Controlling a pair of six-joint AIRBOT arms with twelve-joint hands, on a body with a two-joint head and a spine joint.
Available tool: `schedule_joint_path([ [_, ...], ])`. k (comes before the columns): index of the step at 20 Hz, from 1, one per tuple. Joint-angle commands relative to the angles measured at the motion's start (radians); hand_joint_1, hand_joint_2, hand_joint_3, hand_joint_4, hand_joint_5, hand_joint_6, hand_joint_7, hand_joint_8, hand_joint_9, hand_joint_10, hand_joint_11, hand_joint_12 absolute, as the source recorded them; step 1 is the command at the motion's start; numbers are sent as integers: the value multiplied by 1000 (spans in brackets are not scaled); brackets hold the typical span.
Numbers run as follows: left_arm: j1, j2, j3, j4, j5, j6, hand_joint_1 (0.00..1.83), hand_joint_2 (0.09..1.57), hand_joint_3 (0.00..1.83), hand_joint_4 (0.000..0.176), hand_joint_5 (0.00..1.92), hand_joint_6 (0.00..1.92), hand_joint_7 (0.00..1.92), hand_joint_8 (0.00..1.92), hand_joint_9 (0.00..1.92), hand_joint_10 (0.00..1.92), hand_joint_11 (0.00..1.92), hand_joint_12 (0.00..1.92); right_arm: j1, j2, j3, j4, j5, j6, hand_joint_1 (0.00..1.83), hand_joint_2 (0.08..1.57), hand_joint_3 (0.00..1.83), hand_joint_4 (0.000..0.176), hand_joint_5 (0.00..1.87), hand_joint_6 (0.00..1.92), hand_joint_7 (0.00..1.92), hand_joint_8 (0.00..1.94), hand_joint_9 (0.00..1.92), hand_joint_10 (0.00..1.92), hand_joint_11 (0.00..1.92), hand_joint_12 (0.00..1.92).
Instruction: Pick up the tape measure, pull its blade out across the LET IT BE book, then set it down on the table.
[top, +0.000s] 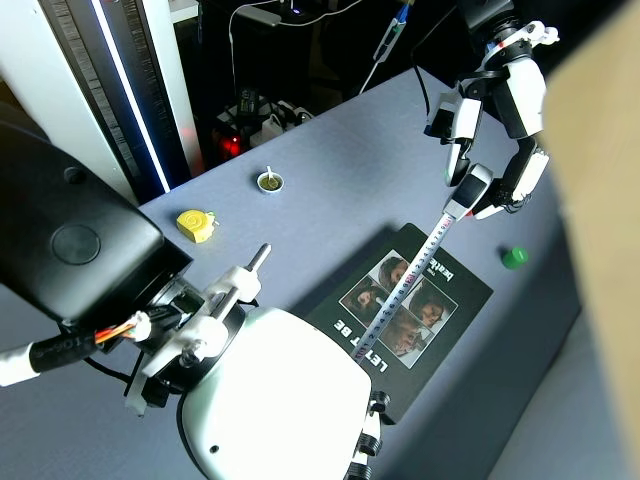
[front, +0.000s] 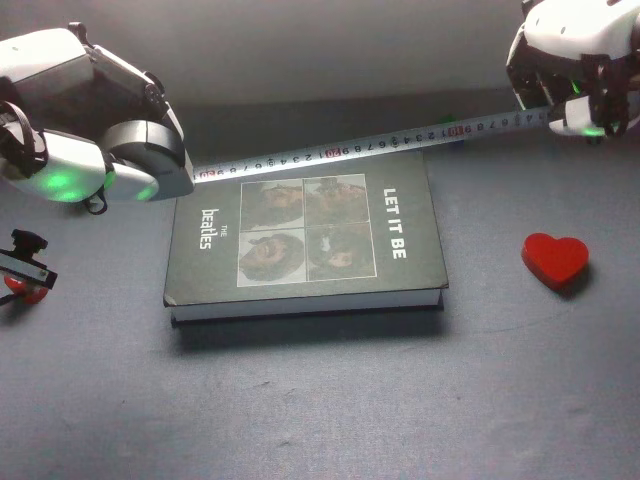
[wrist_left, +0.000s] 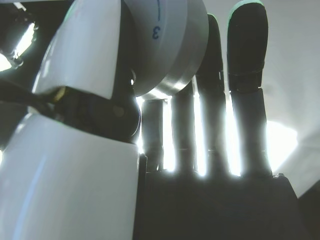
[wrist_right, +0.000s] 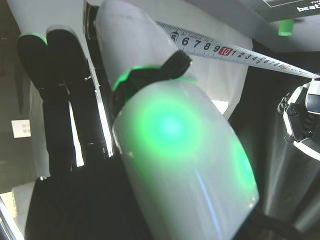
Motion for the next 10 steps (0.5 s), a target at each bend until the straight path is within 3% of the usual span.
schedule_joint_path([
  [1, -8, 7, 5, 7, -96, -4, 1370, 1146, 0, 0, 869, 899, 897, 1126, 885, 1375, 921, 1211, 6, 10, -6, -56, 8, -16, 1203, 1205, 0, 0, 737, 1323, 893, 1148, 733, 987, 573, 1308],
  [2, -8, 7, 6, 8, -94, -3, 1370, 1146, 0, 0, 878, 895, 894, 1128, 885, 1376, 920, 1211, 3, 10, -14, -56, 10, -17, 1153, 1234, 1, 5, 701, 1367, 823, 1271, 711, 729, 511, 1267],
  [4, -8, 7, 6, 8, -94, -3, 1370, 1146, 0, 0, 878, 895, 894, 1128, 885, 1376, 920, 1211, 2, 10, -17, -56, 12, -17, 1153, 1234, 1, 5, 701, 1367, 823, 1271, 711, 729, 511, 1267],
  [5, -8, 7, 6, 8, -94, -3, 1371, 1143, 0, 0, 882, 887, 900, 1118, 889, 1368, 921, 1204, 2, 10, -18, -56, 12, -17, 857, 1210, 0, 0, 511, 575, 554, 539, 508, 435, 270, 1141],
  [6, -7, 7, 6, 8, -92, -1, 1371, 1144, 1, 0, 871, 905, 903, 1115, 887, 1369, 923, 1211, 2, 10, -19, -56, 13, -17, 588, 1148, 0, 2, 307, 177, 284, 145, 281, 153, 53, 925],
  [7, -4, 8, 6, 8, -89, 0, 1371, 1144, 1, 0, 871, 905, 903, 1115, 887, 1369, 923, 1211, 2, 11, -19, -56, 13, -17, 588, 1148, 0, 2, 307, 177, 284, 145, 281, 153, 53, 925],
  [8, -2, 8, 7, 9, -88, 0, 1371, 1144, 1, 0, 868, 909, 904, 1114, 887, 1369, 923, 1213, 1, 11, -21, -56, 13, -17, 430, 1095, 0, 34, 158, 15, 126, 9, 162, 23, 1, 641],
  [10, -1, 9, 9, 12, -84, 0, 1372, 1141, 0, 0, 878, 896, 935, 1078, 871, 1383, 917, 1216, 3, 11, -25, -56, 15, -17, 310, 1008, 0, 65, 26, 1, 8, 0, 17, 1, 0, 293],
])
